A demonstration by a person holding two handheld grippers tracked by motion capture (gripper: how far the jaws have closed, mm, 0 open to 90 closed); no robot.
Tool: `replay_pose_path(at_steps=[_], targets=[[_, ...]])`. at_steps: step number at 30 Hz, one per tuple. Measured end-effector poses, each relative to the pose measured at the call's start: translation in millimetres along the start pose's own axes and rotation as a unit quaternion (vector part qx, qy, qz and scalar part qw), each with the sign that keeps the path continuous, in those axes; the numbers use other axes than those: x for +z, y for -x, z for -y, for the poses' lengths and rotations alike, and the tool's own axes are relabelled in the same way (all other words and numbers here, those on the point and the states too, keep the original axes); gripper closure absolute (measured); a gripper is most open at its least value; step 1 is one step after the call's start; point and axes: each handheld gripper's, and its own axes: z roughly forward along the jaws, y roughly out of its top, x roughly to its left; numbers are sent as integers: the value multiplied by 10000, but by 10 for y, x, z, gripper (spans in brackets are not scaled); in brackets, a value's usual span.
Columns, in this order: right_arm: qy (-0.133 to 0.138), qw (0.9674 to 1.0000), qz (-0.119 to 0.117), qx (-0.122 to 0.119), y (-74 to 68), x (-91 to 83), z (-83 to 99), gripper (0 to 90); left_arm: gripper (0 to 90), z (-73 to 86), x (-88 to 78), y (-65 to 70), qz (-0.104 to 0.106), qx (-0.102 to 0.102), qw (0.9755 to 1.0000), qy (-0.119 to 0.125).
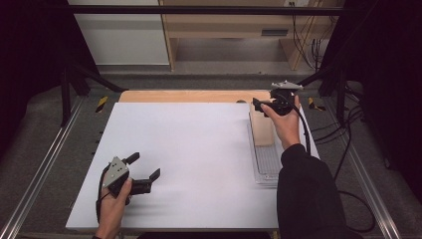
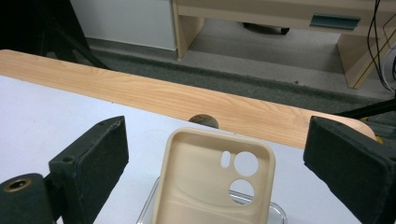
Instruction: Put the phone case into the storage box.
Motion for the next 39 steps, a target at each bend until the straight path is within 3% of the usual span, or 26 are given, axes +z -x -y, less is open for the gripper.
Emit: replay_pose_path(at_steps=[10,24,33,39], targets=[[-196,9995,-187,166,-47,-13,-4,60,28,-5,-31,-38,-51,-33,10000,33],[-270,9985,-323,353,-76,-44,-27,50,27,-4,-59,-84,-112,-69,9999,57],[-362,9978,-346,445,-118,-151,-22,50,27,0,-77,-103,-131,-141,9998,95],[-286,9980,-283,484,-169,-293,13,49,27,5,-82,-110,-103,-233,9996,133]])
